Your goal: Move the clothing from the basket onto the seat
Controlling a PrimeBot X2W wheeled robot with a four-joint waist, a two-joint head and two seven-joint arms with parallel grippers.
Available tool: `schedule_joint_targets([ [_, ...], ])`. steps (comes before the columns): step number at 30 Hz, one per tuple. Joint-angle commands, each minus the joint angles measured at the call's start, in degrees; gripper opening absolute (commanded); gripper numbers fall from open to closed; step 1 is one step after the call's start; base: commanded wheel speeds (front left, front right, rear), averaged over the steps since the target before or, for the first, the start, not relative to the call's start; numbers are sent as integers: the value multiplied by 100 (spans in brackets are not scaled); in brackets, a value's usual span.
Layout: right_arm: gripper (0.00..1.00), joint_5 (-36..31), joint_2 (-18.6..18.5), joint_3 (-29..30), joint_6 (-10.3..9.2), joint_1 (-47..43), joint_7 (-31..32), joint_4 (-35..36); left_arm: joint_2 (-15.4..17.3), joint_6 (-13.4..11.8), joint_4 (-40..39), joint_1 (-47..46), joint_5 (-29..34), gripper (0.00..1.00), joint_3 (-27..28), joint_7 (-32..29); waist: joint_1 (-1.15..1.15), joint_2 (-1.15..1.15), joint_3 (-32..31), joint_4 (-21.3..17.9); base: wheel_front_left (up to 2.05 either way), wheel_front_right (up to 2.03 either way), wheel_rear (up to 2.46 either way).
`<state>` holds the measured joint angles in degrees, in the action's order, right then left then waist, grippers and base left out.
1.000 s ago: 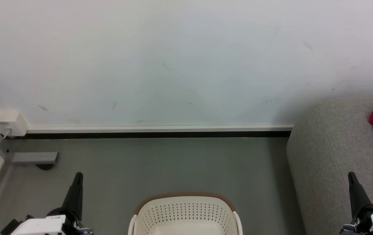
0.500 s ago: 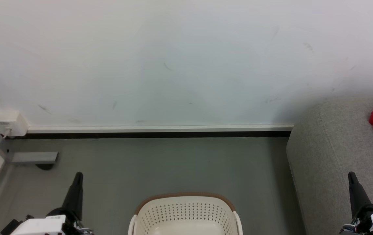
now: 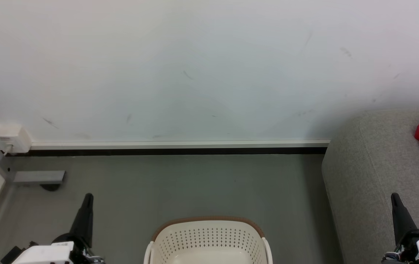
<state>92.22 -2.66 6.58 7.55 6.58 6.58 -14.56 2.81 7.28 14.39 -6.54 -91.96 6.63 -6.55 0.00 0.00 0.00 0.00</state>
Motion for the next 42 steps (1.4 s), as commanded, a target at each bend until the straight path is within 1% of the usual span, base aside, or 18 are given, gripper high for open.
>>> schedule_joint_targets([
  [1,0,21,-40,21,-12,36,25,28,12,27,-12,-38,-66,0,15,-31,0,0,0,0,0,0,0],
  [42,0,22,-40,20,-12,36,24,27,12,27,-12,-37,-66,0,15,-31,0,0,0,0,0,0,0],
])
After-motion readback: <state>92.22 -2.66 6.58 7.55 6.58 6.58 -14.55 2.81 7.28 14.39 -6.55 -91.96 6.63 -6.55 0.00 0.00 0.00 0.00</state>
